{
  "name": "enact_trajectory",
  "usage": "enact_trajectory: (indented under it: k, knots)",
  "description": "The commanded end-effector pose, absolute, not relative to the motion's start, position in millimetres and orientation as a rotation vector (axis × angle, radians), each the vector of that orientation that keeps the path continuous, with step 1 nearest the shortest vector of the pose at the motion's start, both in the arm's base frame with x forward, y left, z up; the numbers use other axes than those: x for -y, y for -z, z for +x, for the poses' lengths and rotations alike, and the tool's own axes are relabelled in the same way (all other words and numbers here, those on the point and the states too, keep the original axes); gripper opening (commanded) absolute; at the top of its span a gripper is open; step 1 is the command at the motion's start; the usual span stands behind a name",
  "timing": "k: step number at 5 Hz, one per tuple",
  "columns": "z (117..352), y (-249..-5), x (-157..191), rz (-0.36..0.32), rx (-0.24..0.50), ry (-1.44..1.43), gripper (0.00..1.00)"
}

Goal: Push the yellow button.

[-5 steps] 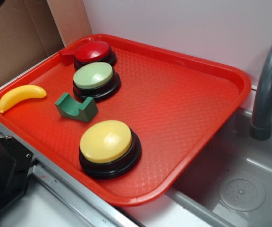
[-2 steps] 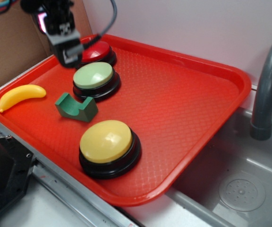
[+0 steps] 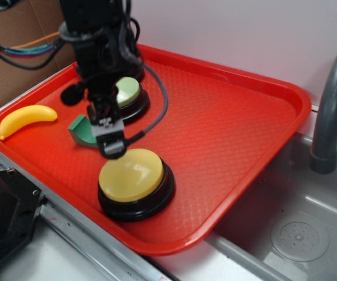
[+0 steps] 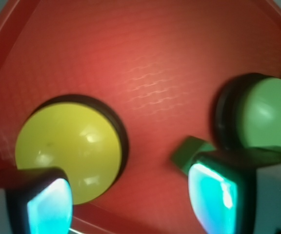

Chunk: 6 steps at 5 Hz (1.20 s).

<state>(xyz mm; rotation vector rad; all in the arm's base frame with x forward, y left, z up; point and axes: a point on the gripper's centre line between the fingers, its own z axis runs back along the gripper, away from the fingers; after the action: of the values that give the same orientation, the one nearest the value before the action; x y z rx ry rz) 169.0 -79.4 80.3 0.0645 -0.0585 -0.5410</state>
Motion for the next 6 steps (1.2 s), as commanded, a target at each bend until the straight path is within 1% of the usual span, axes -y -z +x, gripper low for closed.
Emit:
enact_trajectory:
  k: [1,2,3,4,5,6]
  knots:
    - [185.5,-54.1,114.3,-0.027,0.050,0.651,1.00]
    - [188.2,-48.3,118.4,0.003,0.020,0.716,1.00]
    - [189.8,-68.5,115.3,0.080,0.002,0.710,1.00]
    - [188.8,-106.9,105.7,0.134,0.104,0.681,1.00]
    - [183.9,-126.8,99.8,0.146,0.088,0.647,1.00]
    - [182.9,-135.0,94.7,0.131,0.035,0.668,1.00]
